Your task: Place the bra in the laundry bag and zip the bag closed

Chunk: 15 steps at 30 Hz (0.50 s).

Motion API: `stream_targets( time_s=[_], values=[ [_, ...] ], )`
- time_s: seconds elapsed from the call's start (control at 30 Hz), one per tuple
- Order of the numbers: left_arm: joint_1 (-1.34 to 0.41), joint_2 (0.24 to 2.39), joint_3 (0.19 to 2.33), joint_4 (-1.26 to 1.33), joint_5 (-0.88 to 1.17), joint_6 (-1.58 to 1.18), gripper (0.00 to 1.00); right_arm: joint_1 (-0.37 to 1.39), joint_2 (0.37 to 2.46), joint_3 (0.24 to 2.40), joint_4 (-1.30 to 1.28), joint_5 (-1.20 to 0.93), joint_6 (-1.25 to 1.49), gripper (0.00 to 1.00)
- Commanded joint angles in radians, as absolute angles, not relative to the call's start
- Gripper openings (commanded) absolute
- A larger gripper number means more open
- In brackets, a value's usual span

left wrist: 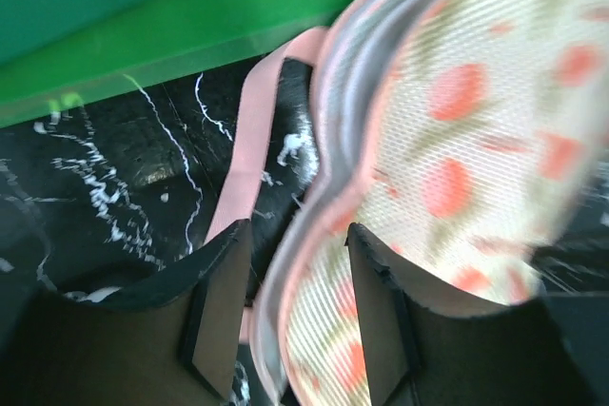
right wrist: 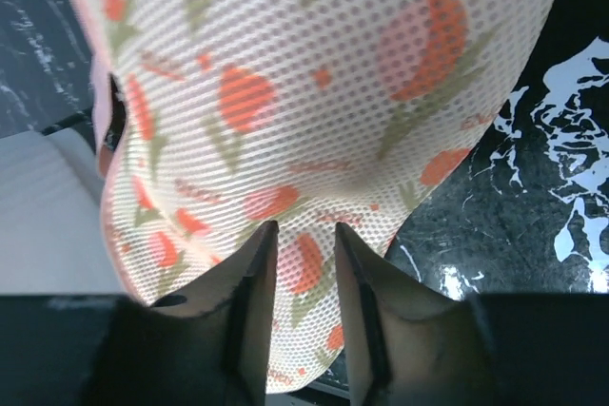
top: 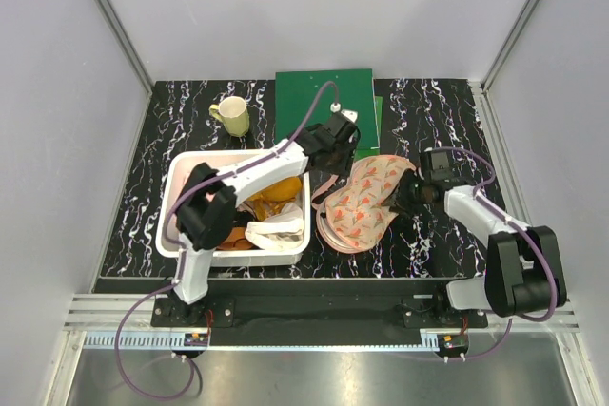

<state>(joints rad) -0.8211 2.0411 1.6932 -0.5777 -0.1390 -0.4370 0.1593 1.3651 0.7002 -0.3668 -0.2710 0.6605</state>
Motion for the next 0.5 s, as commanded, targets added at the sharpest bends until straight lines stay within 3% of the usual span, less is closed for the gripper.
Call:
stream_targets(
  time_s=[0.0, 0.07, 0.13, 0.23, 0.47],
  values=[
    [-0.847, 1.924, 1.64, -0.502, -0.065, -0.437, 0.5, 0.166, 1.302, 0.75, -0.44, -0.267, 0.618, 0.43],
    [-0.857, 1.913, 1.603, -0.434, -0.007, -0.44, 0.59, 0.161, 1.281, 0.747, -0.451, -0.288, 0.62, 0.49],
    [-0.854, 1.927, 1.56, -0.37, 0.081, -0.416, 0.7, 0.15, 1.264, 0.732, -0.454, -0.307, 0.62, 0.63],
    [-0.854, 1.974, 1.552, -0.335, 0.205, -0.341, 0.75, 0.097, 1.226, 0.681, -0.448, -0.366, 0.62, 0.78],
    [-0.854, 2.059, 1.546, -0.356, 0.117, -0.207, 0.78, 0.037, 1.189, 0.528, -0.313, -0.561, 0.643, 0.91]
  ],
)
